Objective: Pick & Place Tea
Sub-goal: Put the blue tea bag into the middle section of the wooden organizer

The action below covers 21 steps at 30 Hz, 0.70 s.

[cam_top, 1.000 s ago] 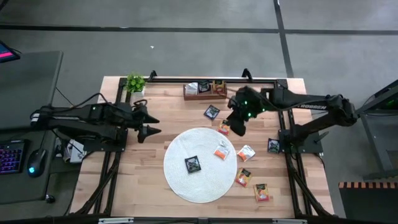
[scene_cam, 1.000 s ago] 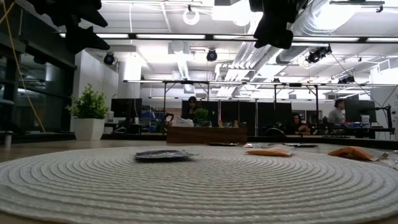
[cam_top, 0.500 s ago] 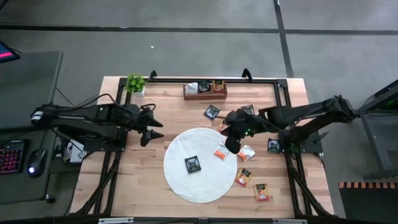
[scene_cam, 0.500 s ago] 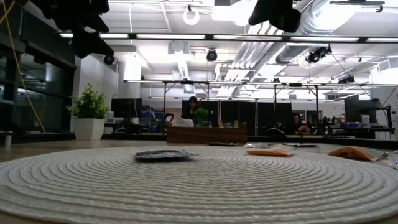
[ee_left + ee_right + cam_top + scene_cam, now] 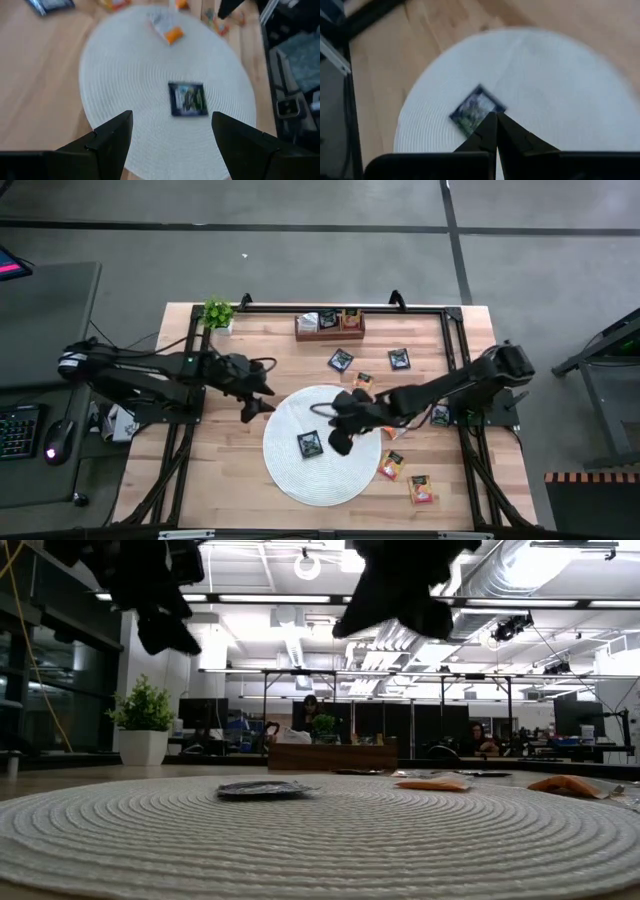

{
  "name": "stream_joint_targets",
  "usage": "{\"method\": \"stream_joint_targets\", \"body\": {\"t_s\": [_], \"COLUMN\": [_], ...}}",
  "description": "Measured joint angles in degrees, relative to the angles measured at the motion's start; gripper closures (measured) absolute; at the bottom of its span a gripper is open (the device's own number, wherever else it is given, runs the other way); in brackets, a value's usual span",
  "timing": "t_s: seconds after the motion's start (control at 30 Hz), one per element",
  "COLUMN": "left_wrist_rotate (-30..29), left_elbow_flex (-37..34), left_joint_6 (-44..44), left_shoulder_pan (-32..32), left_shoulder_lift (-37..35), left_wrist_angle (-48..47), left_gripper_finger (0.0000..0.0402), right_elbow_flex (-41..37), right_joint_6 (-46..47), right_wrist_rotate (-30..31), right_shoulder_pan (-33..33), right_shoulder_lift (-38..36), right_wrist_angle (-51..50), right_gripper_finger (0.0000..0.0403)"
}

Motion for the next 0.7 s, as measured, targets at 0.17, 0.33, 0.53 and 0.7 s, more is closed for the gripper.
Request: {"method": "stream_joint_targets", "body": {"t_s": [0.17, 0.33, 0.53, 0.7], "left_wrist_rotate": [2.2, 4.55, 6.45, 7.04], "left_elbow_flex": [0.0, 0.0, 0.0, -0.02], "left_joint_6": [0.81, 1.05, 1.07, 0.92], "left_shoulder_pan": [0.0, 0.02, 0.0, 0.01], "left_shoulder_lift": [4.45, 7.56, 11.29, 15.54], "left_wrist_angle": [0.29, 5.08, 12.28, 14.81], "left_gripper_finger": [0.0131, 0.0131, 0.0131, 0.0131], "right_elbow_flex": [0.04, 0.02, 0.09, 1.01], "right_joint_6": [2.29, 2.75, 3.25, 3.26], "right_wrist_rotate": [-1.39, -3.97, -4.87, -5.85], "right_shoulder_pan": [1.92, 3.07, 3.51, 3.47], "right_shoulder_lift": [3.68, 5.72, 8.86, 13.28], "right_wrist_angle": [5.73, 6.43, 9.47, 17.91], "right_gripper_finger": [0.0402, 0.0403, 0.0403, 0.0403]}}
